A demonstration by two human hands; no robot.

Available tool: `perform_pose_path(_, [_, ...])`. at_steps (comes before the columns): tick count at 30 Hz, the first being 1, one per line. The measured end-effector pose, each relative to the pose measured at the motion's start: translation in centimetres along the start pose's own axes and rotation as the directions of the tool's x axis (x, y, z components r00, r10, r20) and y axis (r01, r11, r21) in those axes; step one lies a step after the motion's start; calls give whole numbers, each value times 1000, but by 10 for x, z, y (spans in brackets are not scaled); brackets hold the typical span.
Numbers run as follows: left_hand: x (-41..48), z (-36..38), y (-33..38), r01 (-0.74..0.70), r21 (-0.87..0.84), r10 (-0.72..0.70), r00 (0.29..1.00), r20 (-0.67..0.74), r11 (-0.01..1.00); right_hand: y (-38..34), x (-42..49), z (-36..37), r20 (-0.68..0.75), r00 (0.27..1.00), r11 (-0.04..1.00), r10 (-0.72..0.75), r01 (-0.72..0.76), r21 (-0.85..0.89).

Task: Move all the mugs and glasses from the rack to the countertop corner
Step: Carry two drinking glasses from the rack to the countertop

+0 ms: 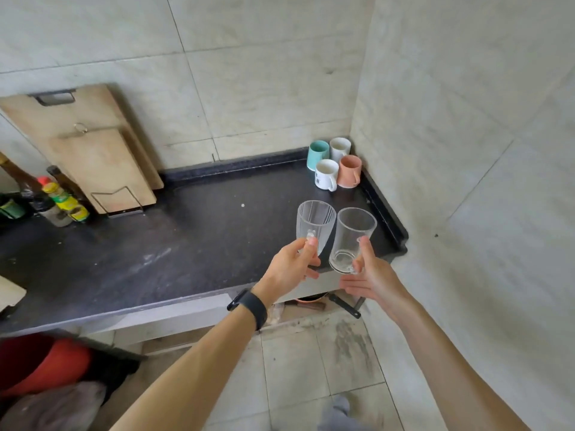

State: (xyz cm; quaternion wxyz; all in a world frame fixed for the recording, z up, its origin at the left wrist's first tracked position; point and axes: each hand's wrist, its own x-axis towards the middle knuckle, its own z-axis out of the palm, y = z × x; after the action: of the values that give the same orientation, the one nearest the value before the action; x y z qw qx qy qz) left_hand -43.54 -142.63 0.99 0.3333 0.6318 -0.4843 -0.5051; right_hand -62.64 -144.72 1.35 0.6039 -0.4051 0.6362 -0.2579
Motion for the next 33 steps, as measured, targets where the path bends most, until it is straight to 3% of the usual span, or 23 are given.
perform_pose_path(9, [102,-2,20,76,-15,-77,995,-63,997,-56,113,-10,70,994,992,83,-76,-101])
perform_pose_path(17, [204,-54,7,164,72,-163,986,-23,984,-91,222,39,71,980,971,187,-174,-165])
perform_pose_path(25, [304,-95,-29,299,63,-301,953,26,952,-113,324,93,32,923,914,383,-374,-157])
perform_pose_path(30, [350,-98,-59,379,15,-379,925,21,925,-108,380,117,16,914,909,406,-402,-108])
perform_pose_path(33, [374,-99,-65,384,-20,-384,923,-2,923,-114,412,127,-15,937,925,348,-346,-158])
